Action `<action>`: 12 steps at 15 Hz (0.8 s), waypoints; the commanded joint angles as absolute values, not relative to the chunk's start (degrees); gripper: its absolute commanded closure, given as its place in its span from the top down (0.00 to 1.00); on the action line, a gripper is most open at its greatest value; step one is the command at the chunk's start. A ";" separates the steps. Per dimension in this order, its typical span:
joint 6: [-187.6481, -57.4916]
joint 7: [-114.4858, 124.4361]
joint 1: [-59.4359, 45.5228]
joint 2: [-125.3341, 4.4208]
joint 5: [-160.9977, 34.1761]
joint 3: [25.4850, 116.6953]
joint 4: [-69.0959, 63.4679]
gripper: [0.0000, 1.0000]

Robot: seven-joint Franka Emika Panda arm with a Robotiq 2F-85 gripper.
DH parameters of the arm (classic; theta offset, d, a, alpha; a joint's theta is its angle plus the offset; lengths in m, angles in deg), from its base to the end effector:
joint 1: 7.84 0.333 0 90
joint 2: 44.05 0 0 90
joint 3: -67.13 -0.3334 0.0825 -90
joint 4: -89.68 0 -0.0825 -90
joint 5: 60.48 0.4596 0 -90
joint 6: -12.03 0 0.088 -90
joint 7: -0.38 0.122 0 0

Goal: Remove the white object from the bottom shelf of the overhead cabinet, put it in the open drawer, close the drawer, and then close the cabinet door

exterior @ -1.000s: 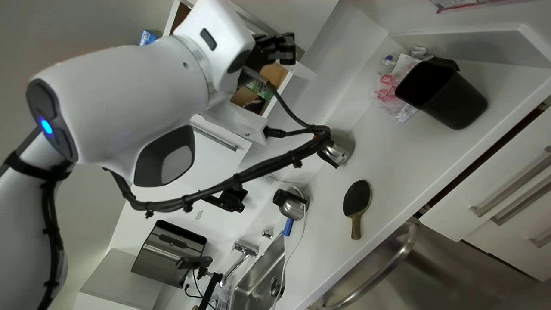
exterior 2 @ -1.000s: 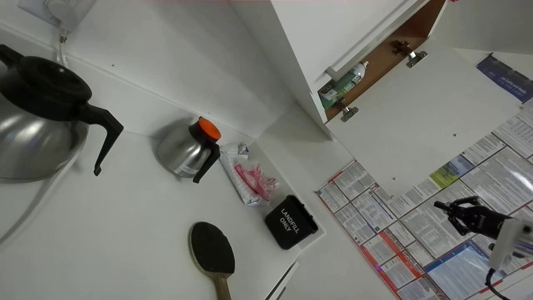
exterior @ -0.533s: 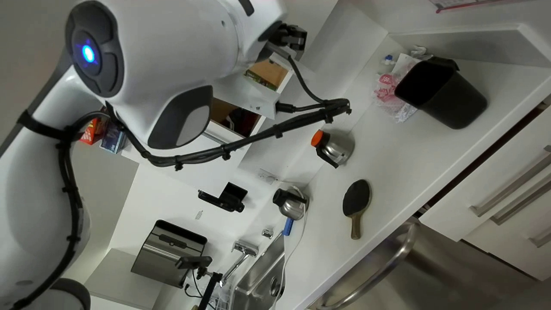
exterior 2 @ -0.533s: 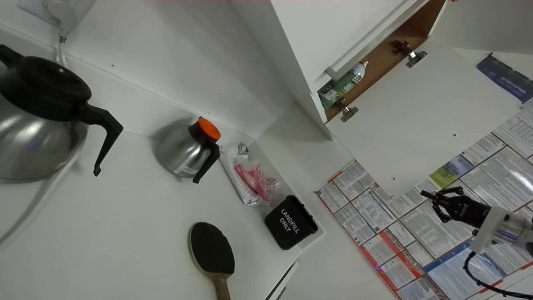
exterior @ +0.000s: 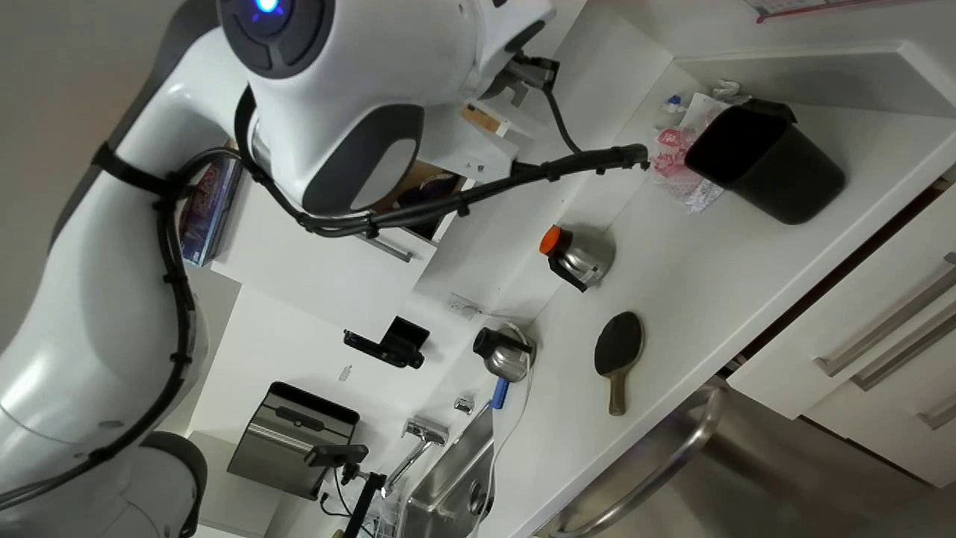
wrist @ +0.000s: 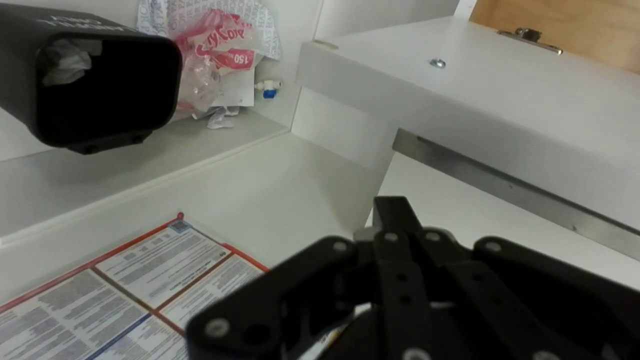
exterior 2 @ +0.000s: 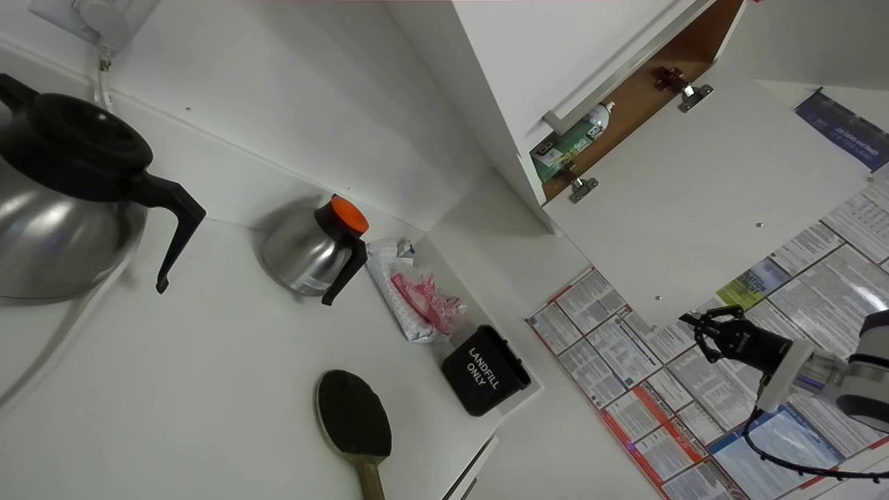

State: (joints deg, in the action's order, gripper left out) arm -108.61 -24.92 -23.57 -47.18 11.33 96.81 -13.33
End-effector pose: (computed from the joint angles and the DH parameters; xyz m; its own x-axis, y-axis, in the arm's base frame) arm 0.5302 -0.4471 0.5598 0.4203 -0.8466 0.3265 -0.2666 -0.4591 -0.8474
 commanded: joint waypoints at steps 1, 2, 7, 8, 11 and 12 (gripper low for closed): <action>-101.38 -25.37 -27.74 -51.16 11.38 93.40 -8.92 0.00; -99.25 -25.63 -28.40 -51.92 11.30 92.73 -8.22 0.00; -88.75 -27.83 -30.97 -55.28 9.70 90.48 -4.45 0.00; -87.30 -28.62 -31.30 -55.40 9.22 90.17 -4.02 0.00; -83.56 -30.00 -31.71 -55.97 7.96 89.25 -2.88 0.00; -82.78 -30.55 -31.48 -56.00 7.80 88.80 -2.74 0.00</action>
